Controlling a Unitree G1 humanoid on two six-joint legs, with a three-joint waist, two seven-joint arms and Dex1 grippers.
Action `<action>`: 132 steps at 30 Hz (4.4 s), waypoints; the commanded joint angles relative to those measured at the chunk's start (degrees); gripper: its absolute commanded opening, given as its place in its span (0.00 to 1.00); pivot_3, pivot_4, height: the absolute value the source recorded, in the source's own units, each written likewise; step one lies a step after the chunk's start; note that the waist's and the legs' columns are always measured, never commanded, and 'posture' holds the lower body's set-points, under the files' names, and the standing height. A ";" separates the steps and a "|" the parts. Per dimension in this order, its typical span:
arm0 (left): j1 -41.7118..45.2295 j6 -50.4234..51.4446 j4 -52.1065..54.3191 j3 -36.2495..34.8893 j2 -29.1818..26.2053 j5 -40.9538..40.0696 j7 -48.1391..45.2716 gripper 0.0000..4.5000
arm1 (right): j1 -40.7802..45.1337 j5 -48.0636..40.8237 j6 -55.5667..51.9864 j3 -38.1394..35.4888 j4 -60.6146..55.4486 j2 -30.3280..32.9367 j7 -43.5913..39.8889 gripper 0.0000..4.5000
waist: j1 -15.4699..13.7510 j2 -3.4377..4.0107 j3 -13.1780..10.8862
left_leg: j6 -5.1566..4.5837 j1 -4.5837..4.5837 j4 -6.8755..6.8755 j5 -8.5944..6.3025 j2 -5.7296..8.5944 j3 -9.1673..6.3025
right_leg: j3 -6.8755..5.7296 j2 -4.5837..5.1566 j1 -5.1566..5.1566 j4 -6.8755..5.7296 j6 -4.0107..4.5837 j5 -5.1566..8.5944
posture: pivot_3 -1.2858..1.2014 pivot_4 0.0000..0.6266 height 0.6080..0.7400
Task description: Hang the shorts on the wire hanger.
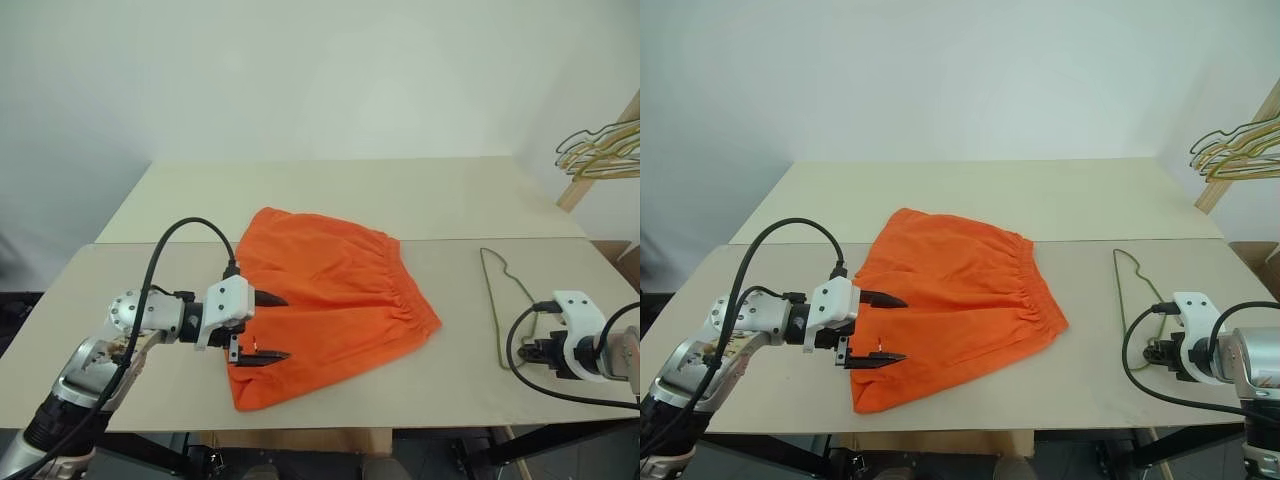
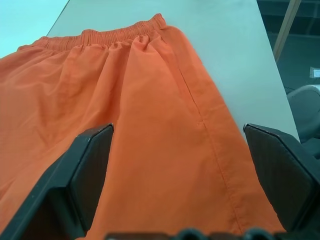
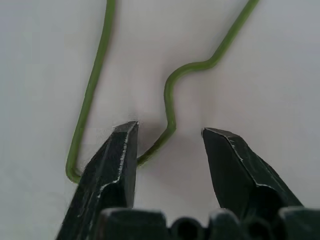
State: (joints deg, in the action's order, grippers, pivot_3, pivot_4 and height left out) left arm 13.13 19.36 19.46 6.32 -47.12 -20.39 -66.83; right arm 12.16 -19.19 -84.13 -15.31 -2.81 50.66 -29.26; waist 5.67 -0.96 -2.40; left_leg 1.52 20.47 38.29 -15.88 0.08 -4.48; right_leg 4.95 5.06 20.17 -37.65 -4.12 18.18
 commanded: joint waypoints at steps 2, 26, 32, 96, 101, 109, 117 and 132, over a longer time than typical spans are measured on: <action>1.70 1.01 2.12 -1.72 -0.84 -1.05 0.27 1.00 | 0.59 -0.29 -0.45 -1.24 0.46 -0.94 0.93 0.14 | 0.06 0.00 0.00 | 0.00 -0.01 0.00 0.00 -0.02 0.00 | 0.00 -0.03 0.00 0.00 0.00 0.00 | 0.47 0.05 1.00; 20.58 10.98 -11.98 -5.99 8.78 -3.82 10.68 1.00 | -8.54 18.65 53.34 2.43 -20.89 0.95 8.08 0.00 | -0.09 0.21 -0.26 | -0.02 0.20 0.00 -0.01 0.01 -0.01 | -0.06 0.01 0.11 0.08 -0.05 0.02 | 0.45 0.03 1.00; 31.14 14.34 -20.68 -7.82 9.03 -7.33 6.60 1.00 | -10.89 32.97 87.89 7.39 -11.56 8.01 11.01 0.00 | 1.84 0.14 -0.19 | -0.01 0.35 0.14 -0.01 0.09 -0.02 | -0.11 0.10 0.20 0.08 -0.08 0.02 | 0.45 0.00 1.00; 36.92 -2.37 -30.21 12.99 7.75 16.90 -8.02 0.00 | 14.08 -8.33 60.63 14.06 -13.05 18.16 -32.00 0.99 | 5.97 0.15 -0.15 | -0.09 0.15 0.54 -0.05 0.08 -0.28 | 0.02 0.09 -0.09 -0.15 -0.11 0.01 | 0.46 0.00 1.00; 35.37 -0.55 -26.78 11.99 8.42 15.53 -8.24 0.00 | 26.35 -4.64 49.86 24.85 -7.27 15.11 -38.71 0.99 | 4.84 0.14 -0.15 | -0.13 0.30 0.57 -0.07 0.09 -0.29 | -0.07 0.12 0.01 -0.07 -0.12 0.01 | 0.46 0.00 1.00; 34.34 0.35 -24.87 11.46 8.09 15.12 -8.12 0.00 | 32.12 4.14 48.40 32.76 -2.19 9.58 -41.22 0.91 | 4.11 0.14 -0.15 | -0.13 0.65 0.67 -0.07 0.11 -0.36 | -0.11 0.15 0.48 -0.34 -0.12 0.01 | 0.46 0.00 1.00; 34.16 0.30 -24.07 11.10 8.13 14.78 -8.49 0.00 | 32.27 6.77 48.62 33.04 -1.52 7.85 -43.68 0.31 | 3.91 0.14 -0.15 | -0.13 0.64 0.67 -0.07 0.12 -0.44 | -0.12 0.15 0.49 -0.36 -0.12 0.01 | 0.47 0.00 1.00; 33.85 -9.96 -29.51 7.66 8.42 10.07 -15.06 0.21 | 27.94 6.01 48.70 29.59 -4.76 8.78 -47.17 0.00 | 4.00 0.15 -0.14 | -0.13 0.64 0.68 -0.07 0.12 -0.47 | -0.12 0.15 0.49 -0.37 -0.12 0.01 | 0.47 0.00 1.00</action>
State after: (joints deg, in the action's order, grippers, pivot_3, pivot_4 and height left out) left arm 46.68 13.35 -9.01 16.31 -38.56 -8.52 -80.27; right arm 40.37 -11.67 -35.05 17.65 -5.64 58.09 -75.49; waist 9.68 -0.81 -2.54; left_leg 1.39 21.11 38.96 -15.95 0.19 -4.97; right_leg 4.83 5.22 20.66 -38.01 -4.24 18.19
